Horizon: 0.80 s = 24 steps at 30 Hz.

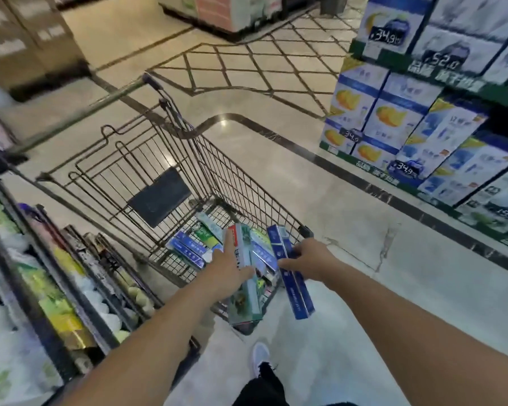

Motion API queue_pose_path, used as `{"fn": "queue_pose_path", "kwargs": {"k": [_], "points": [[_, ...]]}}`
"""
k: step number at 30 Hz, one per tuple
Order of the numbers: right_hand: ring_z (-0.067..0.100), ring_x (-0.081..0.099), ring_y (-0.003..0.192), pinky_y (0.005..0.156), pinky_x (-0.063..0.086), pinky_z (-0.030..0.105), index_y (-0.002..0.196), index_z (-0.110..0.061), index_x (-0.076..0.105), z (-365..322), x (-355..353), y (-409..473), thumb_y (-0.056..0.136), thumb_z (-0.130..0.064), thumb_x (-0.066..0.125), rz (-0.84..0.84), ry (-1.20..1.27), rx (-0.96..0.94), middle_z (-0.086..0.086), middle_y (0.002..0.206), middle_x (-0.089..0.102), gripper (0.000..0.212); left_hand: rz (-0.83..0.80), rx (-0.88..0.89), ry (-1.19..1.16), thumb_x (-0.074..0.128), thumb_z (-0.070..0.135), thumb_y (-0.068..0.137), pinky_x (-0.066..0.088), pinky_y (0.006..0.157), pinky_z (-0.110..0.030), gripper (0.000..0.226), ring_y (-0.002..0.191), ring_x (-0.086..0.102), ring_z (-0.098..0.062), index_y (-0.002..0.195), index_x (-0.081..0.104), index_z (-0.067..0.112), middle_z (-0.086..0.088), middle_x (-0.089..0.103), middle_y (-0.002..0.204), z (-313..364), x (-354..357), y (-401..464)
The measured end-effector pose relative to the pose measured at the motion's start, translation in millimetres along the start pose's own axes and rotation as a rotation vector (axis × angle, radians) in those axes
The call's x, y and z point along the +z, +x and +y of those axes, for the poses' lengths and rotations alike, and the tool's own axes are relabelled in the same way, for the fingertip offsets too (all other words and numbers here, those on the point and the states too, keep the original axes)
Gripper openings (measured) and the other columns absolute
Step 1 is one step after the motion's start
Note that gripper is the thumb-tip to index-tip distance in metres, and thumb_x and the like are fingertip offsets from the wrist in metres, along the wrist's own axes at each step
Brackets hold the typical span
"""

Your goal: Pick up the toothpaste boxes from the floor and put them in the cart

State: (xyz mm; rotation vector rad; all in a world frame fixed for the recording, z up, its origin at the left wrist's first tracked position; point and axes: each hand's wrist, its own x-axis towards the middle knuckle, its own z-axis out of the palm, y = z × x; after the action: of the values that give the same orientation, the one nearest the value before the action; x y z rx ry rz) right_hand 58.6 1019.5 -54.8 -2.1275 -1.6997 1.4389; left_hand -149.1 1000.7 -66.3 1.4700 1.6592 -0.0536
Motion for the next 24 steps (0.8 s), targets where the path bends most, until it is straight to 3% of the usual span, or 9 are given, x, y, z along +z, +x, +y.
{"fn": "queue_pose_path", "kwargs": {"k": [6,9,14,15,17,18,19,22,24], "points": [[0.031,0.071,0.083,0.081,0.058,0.046,0.095,0.002,0.071,-51,5,81,0.083,-0.036,0.074,-0.094,-0.134,-0.055,0.020,0.090,0.072,0.040,0.036,-0.125,-0.126,0.053,0.055,0.093,0.046,0.101,-0.053,0.103,0.127,0.048,-0.043,0.141,-0.038,0.041,-0.015,-0.003,0.163,-28,-41,53],[0.029,0.069,0.080,0.078,0.057,0.044,0.095,0.003,0.071,-73,20,130,0.084,-0.038,0.072,-0.166,-0.195,-0.087,0.022,0.092,0.071,0.042,0.080,-0.167,-0.205,0.054,0.054,0.093,0.051,0.092,-0.045,0.103,0.115,0.058,-0.038,0.144,-0.034,0.039,-0.015,0.002,0.163,-45,-51,81],[0.030,0.067,0.074,0.071,0.057,0.044,0.100,0.004,0.068,-98,48,222,0.085,-0.039,0.073,-0.246,-0.227,-0.101,0.021,0.087,0.071,0.046,0.169,-0.237,-0.356,0.057,0.050,0.093,0.041,0.102,-0.037,0.100,0.128,0.050,-0.030,0.146,-0.028,0.042,-0.013,0.007,0.163,-84,-57,136],[0.029,0.067,0.073,0.073,0.058,0.045,0.099,0.004,0.068,-103,54,243,0.085,-0.039,0.073,-0.265,-0.235,-0.108,0.021,0.087,0.071,0.045,0.196,-0.239,-0.395,0.057,0.050,0.093,0.044,0.098,-0.033,0.099,0.119,0.056,-0.024,0.148,-0.025,0.042,-0.012,0.019,0.161,-92,-58,149],[0.029,0.069,0.078,0.077,0.059,0.050,0.098,0.000,0.069,-112,65,284,0.085,-0.039,0.072,-0.282,-0.237,-0.130,0.019,0.089,0.071,0.042,0.287,-0.243,-0.455,0.058,0.046,0.094,0.049,0.064,-0.022,0.096,0.074,0.060,-0.010,0.150,-0.020,0.042,-0.006,0.059,0.127,-106,-63,178],[0.030,0.070,0.081,0.078,0.058,0.050,0.098,-0.001,0.069,-116,72,305,0.085,-0.039,0.072,-0.281,-0.230,-0.144,0.018,0.090,0.071,0.040,0.334,-0.259,-0.472,0.058,0.044,0.094,0.042,0.050,-0.021,0.095,0.057,0.052,-0.009,0.150,-0.018,0.044,-0.002,0.066,0.102,-112,-66,193],[0.030,0.071,0.083,0.079,0.058,0.050,0.100,-0.001,0.069,-120,78,324,0.086,-0.038,0.071,-0.280,-0.213,-0.155,0.017,0.091,0.072,0.039,0.379,-0.288,-0.512,0.058,0.043,0.095,0.039,0.046,-0.022,0.093,0.052,0.049,-0.009,0.150,-0.016,0.047,0.001,0.066,0.093,-118,-69,209],[0.029,0.071,0.085,0.082,0.058,0.047,0.112,-0.001,0.066,-131,102,380,0.090,-0.035,0.068,-0.302,-0.162,-0.176,0.015,0.096,0.072,0.040,0.489,-0.369,-0.669,0.062,0.042,0.093,0.049,0.073,-0.028,0.085,0.089,0.061,-0.015,0.152,0.002,0.048,0.002,0.059,0.132,-140,-70,263],[0.030,0.070,0.088,0.084,0.057,0.047,0.113,0.000,0.064,-133,119,412,0.091,-0.035,0.067,-0.300,-0.169,-0.187,0.016,0.101,0.071,0.042,0.546,-0.384,-0.710,0.064,0.039,0.091,0.052,0.081,-0.033,0.075,0.095,0.062,-0.018,0.151,0.018,0.045,0.003,0.062,0.126,-151,-65,296]]}}
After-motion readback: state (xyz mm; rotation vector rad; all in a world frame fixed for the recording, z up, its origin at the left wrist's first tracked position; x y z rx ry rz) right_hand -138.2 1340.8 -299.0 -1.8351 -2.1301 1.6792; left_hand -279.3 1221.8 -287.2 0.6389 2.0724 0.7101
